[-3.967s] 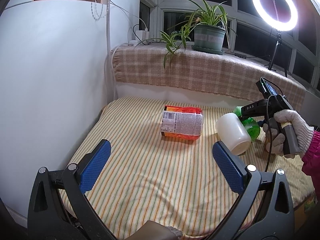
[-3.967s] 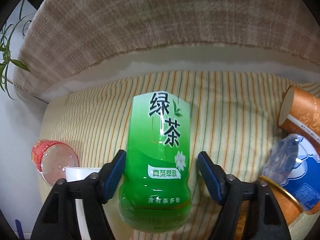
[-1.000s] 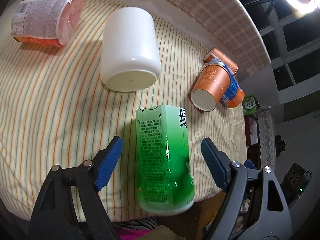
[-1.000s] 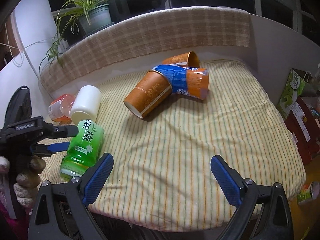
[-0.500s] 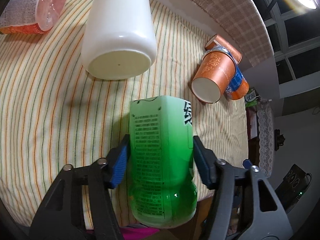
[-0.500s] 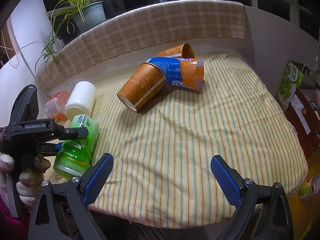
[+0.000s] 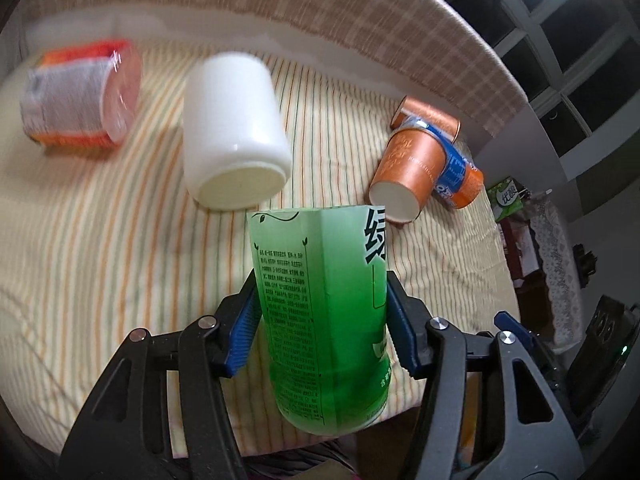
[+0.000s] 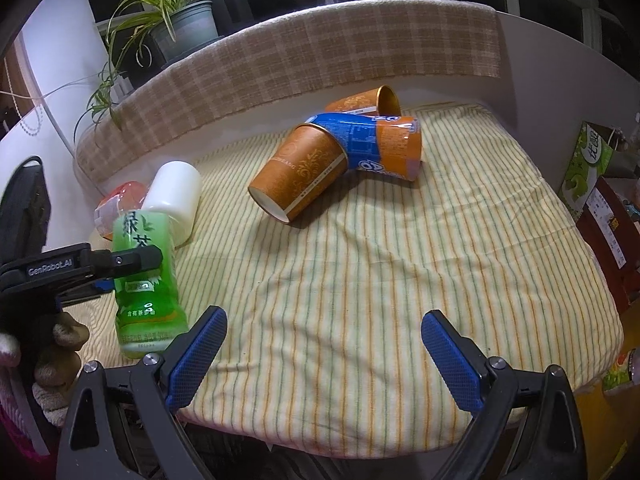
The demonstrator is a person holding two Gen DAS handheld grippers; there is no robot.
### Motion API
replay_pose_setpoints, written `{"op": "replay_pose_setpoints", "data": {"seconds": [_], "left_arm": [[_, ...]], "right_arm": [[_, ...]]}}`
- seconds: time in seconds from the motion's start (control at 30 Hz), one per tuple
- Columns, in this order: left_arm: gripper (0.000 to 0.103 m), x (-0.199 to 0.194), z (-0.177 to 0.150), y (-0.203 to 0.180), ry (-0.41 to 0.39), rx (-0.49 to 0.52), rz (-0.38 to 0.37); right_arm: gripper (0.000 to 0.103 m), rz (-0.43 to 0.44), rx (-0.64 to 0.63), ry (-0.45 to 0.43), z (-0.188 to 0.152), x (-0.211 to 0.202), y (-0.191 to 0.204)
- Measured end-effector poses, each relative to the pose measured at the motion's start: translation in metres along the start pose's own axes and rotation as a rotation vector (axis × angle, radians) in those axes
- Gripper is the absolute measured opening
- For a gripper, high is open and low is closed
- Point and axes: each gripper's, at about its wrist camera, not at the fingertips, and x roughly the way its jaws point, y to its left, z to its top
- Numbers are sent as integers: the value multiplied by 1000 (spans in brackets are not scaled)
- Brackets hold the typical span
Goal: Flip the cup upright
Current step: 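Close the left tool on the bottle while the right tool releases it, then rotate the held bottle with the left tool so its base points down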
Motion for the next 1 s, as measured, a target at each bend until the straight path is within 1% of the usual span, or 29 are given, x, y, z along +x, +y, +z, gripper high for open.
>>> {"op": "replay_pose_setpoints", "data": {"seconds": [0.17,0.27,0.37,0.73,0.83,1.0], "left_arm": [[59,-13,1,-8,-87,86,67],[59,-15,1,-14,-151,146,120],[59,-13,-1,-20,-198,190,155],[59,0,-15,-36,-370,320,203],[59,2,-19,-40,-390,347,212],[59,4,-28,-36,-390,361,198]], "right_arm": [[99,5,-7,2,0,1,4],[99,4,-4,5,0,2,6],[99,2,1,8,0,3,6],[99,-8,11,18,0,4,3],[99,-7,11,16,0,4,3],[99,-6,6,7,0,2,6]]}}
